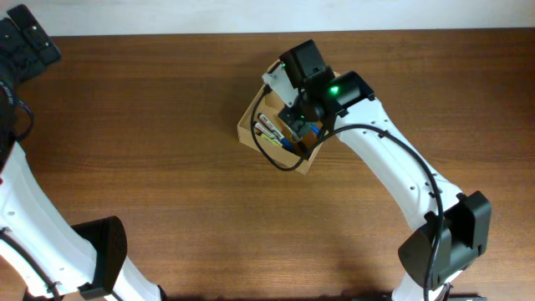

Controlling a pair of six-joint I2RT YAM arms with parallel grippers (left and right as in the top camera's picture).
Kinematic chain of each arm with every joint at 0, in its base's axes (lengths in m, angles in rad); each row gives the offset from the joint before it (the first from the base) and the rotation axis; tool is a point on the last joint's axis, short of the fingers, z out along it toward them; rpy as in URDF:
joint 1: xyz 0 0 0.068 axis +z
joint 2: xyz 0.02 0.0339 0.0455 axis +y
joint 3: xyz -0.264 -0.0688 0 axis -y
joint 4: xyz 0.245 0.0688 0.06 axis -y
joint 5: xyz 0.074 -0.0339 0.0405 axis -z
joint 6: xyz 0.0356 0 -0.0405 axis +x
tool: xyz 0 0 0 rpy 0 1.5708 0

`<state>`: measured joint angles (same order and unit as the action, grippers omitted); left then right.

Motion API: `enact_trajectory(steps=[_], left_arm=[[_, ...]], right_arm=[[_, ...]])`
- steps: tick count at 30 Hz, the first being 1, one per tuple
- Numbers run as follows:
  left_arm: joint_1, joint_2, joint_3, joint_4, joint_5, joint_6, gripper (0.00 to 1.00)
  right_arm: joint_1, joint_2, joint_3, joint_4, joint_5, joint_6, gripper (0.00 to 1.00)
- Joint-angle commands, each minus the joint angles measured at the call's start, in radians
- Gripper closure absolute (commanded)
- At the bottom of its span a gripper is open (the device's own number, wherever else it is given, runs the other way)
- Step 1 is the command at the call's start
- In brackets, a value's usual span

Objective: Pack container
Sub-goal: 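Carry the blue pen into the box and release it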

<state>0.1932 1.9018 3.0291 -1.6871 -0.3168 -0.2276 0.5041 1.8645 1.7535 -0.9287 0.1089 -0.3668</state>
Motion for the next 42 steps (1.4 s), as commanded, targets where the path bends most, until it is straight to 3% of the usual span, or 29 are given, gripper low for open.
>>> enact_trajectory(steps=[1,6,15,16,18,21,23,26,27,31,36,42], left_arm=[[0.007,0.007,-0.002,0.000,0.007,0.009,0.00],[0.007,0.007,-0.002,0.000,0.007,0.009,0.00],[0.007,0.007,-0.002,0.000,0.007,0.009,0.00],[0.007,0.007,-0.002,0.000,0.007,0.009,0.00],[0.007,0.007,-0.002,0.000,0.007,0.009,0.00],[0.007,0.007,-0.002,0.000,0.007,0.009,0.00],[0.007,0.007,-0.002,0.000,0.007,0.009,0.00],[0.007,0.007,-0.002,0.000,0.007,0.009,0.00],[0.007,0.007,-0.002,0.000,0.007,0.009,0.00],[0.007,0.007,-0.002,0.000,0.007,0.009,0.00],[0.007,0.007,-0.002,0.000,0.007,0.009,0.00],[0.007,0.007,-0.002,0.000,0.007,0.009,0.00]], right_arm=[[-0.002,0.031,0.023,0.066,0.039,0.001,0.96],[0.000,0.111,0.023,0.175,0.030,-0.002,0.96],[0.001,0.219,0.023,0.095,0.027,0.010,0.96],[0.000,0.219,0.023,0.094,0.027,0.010,0.94],[0.000,0.219,0.023,0.095,0.027,0.010,0.57],[0.000,0.217,0.024,0.090,0.028,0.010,0.53],[0.001,0.208,0.027,0.083,0.032,0.010,0.45],[0.001,0.178,0.049,0.063,0.035,0.010,0.61],[0.001,0.161,0.066,0.053,0.035,0.010,0.62],[0.000,0.075,0.149,0.008,0.040,0.010,0.61],[-0.014,-0.060,0.220,-0.026,0.251,0.043,0.57],[-0.195,-0.184,0.170,-0.077,0.264,0.159,0.53]])
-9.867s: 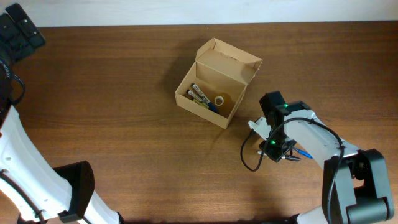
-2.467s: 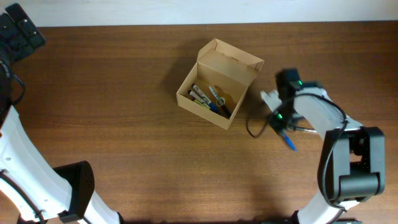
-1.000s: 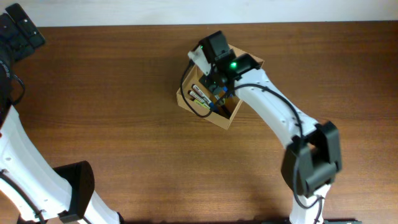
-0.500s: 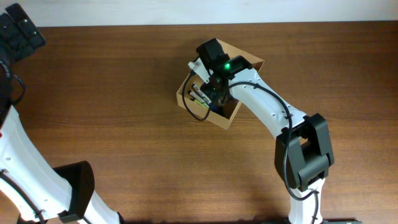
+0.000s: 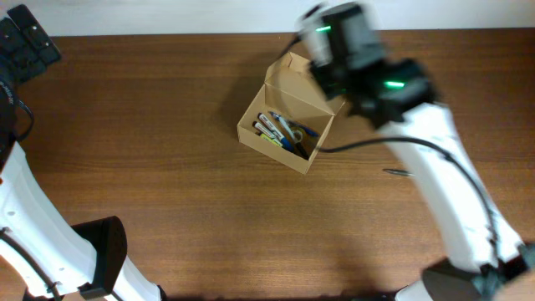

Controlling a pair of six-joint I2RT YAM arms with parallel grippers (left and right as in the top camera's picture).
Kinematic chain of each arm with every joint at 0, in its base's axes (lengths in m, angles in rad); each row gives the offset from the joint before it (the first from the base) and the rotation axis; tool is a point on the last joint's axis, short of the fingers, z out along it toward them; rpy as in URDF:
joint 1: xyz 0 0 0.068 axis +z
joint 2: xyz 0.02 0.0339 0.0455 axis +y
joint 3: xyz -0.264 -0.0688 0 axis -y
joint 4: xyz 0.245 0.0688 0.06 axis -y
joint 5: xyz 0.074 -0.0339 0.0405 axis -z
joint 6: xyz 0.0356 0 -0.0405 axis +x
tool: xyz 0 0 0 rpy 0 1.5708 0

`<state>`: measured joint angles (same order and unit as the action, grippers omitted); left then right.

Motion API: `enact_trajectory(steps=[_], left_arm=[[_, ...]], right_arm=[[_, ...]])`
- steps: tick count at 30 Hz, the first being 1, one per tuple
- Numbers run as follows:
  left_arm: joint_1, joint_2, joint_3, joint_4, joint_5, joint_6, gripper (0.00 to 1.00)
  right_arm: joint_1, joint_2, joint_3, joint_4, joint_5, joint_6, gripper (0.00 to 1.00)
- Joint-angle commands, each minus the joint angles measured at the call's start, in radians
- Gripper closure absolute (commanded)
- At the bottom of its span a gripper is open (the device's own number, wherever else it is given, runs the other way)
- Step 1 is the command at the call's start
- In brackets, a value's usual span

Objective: Pack container
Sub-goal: 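Carry the blue pen into the box and release it, then return the right gripper and grasp the grey pen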

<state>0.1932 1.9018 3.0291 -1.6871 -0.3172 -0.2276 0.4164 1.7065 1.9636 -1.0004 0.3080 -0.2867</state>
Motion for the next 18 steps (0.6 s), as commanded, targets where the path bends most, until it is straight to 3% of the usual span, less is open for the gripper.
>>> enact_trajectory(steps=[1,5,10,13,18], left_arm=[[0.007,0.007,-0.002,0.000,0.007,0.009,0.00],[0.007,0.007,-0.002,0.000,0.007,0.009,0.00],[0.007,0.007,-0.002,0.000,0.007,0.009,0.00],[0.007,0.007,-0.002,0.000,0.007,0.009,0.00],[0.007,0.007,-0.002,0.000,0.007,0.009,0.00]], right_arm=[[-0.160,-0.050,-0.074,0.006,0.061,0.084,0.53],[-0.367,-0.129,-0.241,0.073,-0.032,0.170,0.50],[-0.587,-0.134,-0.449,0.076,-0.273,0.402,0.52],[-0.641,-0.115,-0.539,0.041,-0.311,0.484,0.52],[-0.661,-0.089,-0.603,-0.020,-0.347,0.759,0.55]])
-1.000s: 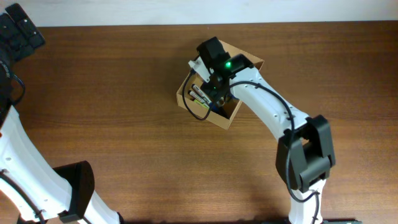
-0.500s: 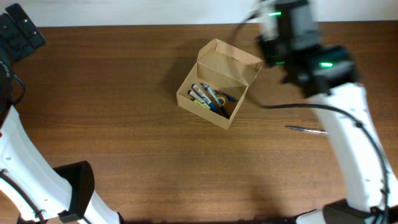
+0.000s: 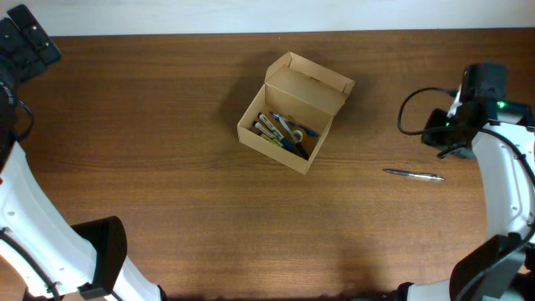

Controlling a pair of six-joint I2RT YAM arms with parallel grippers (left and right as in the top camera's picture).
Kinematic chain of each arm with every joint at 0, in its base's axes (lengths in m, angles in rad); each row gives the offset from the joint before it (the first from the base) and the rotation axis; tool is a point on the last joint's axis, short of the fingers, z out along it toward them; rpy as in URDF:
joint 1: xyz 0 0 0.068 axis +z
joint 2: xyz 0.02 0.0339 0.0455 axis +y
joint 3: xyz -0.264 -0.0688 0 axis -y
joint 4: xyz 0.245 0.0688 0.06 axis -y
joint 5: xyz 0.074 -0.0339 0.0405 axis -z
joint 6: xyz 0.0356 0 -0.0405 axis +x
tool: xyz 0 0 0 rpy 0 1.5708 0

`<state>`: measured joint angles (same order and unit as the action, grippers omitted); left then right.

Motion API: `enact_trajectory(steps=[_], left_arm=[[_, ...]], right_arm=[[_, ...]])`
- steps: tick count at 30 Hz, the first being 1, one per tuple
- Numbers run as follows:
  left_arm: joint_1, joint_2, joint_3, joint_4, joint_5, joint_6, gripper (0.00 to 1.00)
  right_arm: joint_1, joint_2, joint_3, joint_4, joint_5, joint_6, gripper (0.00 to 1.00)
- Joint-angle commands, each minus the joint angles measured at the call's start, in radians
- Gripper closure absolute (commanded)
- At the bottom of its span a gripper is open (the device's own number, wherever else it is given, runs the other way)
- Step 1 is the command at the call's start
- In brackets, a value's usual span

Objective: Pack container
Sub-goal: 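Return the right gripper and grasp the grey pen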

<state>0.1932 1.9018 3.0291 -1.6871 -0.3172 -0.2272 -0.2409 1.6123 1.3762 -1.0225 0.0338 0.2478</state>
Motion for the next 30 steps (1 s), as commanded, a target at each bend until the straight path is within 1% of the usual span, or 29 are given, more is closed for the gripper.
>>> enact_trajectory(steps=[1,3,5,6,7,10,12,13,15,16,18,20,22,24,26,30], left_arm=[[0.007,0.007,-0.002,0.000,0.007,0.009,0.00],[0.007,0.007,-0.002,0.000,0.007,0.009,0.00],[0.007,0.007,-0.002,0.000,0.007,0.009,0.00],[0.007,0.007,-0.002,0.000,0.007,0.009,0.00],[0.007,0.007,-0.002,0.000,0.007,0.009,0.00],[0.007,0.007,-0.002,0.000,0.007,0.009,0.00],[0.007,0.007,-0.002,0.000,0.007,0.009,0.00],[0.007,0.007,-0.002,0.000,0.007,0.009,0.00],[0.007,0.007,-0.002,0.000,0.007,0.009,0.00],[0.007,0.007,-0.002,0.000,0.007,0.009,0.00],[0.007,0.007,-0.002,0.000,0.007,0.009,0.00],[0.007,0.007,-0.002,0.000,0.007,0.009,0.00],[0.007,0.007,-0.002,0.000,0.007,0.009,0.00],[0.007,0.007,-0.002,0.000,0.007,0.009,0.00],[0.007,0.007,-0.002,0.000,0.007,0.009,0.00],[0.007,0.007,-0.002,0.000,0.007,0.009,0.00]], right_arm=[[-0.002,0.006,-0.019,0.006,-0.089,0.280,0.55],[-0.001,0.006,-0.021,0.005,-0.113,0.417,0.59],[-0.001,0.006,-0.022,0.005,-0.109,0.544,0.69],[-0.002,0.006,-0.025,0.005,-0.109,0.600,0.72],[-0.003,0.006,-0.032,0.007,-0.101,0.679,0.72],[-0.003,0.010,-0.071,0.008,-0.069,0.837,0.71],[-0.003,0.014,-0.103,0.011,-0.077,0.910,0.71],[-0.003,0.016,-0.126,0.015,-0.069,0.938,0.68],[-0.003,0.019,-0.167,0.021,-0.063,1.012,0.67],[-0.003,0.022,-0.195,0.034,-0.059,1.039,0.67],[-0.003,0.029,-0.236,0.044,-0.059,1.085,0.61],[-0.005,0.034,-0.276,0.050,-0.055,1.120,0.59],[-0.009,0.034,-0.318,0.066,-0.047,1.151,0.53],[-0.015,0.034,-0.359,0.116,-0.044,1.183,0.53],[-0.027,0.034,-0.388,0.180,-0.045,1.183,0.53],[-0.056,0.040,-0.407,0.212,-0.041,1.183,0.53]])
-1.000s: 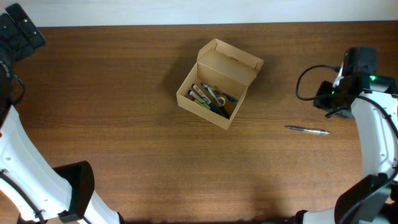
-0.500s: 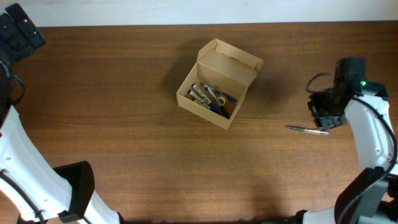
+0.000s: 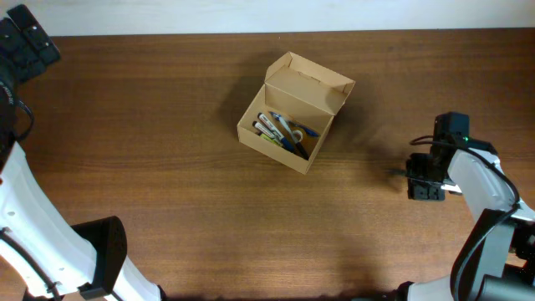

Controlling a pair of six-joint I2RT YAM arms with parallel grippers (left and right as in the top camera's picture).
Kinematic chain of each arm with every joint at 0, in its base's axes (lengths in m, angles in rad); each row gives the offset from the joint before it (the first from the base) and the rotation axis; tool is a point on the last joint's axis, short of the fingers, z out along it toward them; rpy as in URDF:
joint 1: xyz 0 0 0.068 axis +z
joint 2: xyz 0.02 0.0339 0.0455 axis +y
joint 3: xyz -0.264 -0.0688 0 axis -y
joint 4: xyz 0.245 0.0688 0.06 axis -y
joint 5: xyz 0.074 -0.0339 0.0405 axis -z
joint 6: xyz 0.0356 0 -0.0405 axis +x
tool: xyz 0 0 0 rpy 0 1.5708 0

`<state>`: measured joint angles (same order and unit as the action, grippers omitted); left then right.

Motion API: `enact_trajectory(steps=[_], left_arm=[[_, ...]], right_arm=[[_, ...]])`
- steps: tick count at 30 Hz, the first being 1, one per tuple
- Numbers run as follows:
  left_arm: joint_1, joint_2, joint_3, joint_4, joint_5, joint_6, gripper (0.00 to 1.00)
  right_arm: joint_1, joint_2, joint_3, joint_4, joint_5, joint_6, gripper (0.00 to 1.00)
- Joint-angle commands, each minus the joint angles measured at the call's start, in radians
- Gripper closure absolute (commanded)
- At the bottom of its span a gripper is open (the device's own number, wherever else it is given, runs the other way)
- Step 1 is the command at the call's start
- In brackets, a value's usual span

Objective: Pack container
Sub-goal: 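Return the right gripper and grasp the grey pen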

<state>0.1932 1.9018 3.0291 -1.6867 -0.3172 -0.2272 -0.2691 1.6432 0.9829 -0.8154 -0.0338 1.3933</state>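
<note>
An open cardboard box stands at the table's middle with its lid flap raised at the back. Several pens and markers lie inside it. My right gripper is low over the table to the right of the box, above a loose silver pen. Only the pen's left tip shows beside the gripper. The fingers point down, and their state is hidden from above. My left gripper rests at the far left corner, away from everything.
The left arm's white links run down the left edge to a dark base. The right arm's base sits at the lower right corner. Bare brown tabletop surrounds the box.
My right gripper has moved from the far right, behind the loose pen, to right over the pen, covering most of it. The box and left arm are unchanged.
First my right gripper was down inside the box among the pens. Then it was above the box's lid, with a silver pen lying on the table to the right. Later it was out at the right edge, and now it sits over that pen.
</note>
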Motion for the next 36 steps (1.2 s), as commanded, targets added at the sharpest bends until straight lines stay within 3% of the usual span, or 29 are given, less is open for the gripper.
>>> enact_trajectory(steps=[1,36], left_arm=[[0.007,0.007,-0.002,0.000,0.007,0.009,0.00],[0.007,0.007,-0.002,0.000,0.007,0.009,0.00]], right_arm=[[-0.034,0.013,-0.014,0.010,0.026,0.037,0.53],[-0.078,0.077,0.049,0.125,-0.076,0.003,0.58]])
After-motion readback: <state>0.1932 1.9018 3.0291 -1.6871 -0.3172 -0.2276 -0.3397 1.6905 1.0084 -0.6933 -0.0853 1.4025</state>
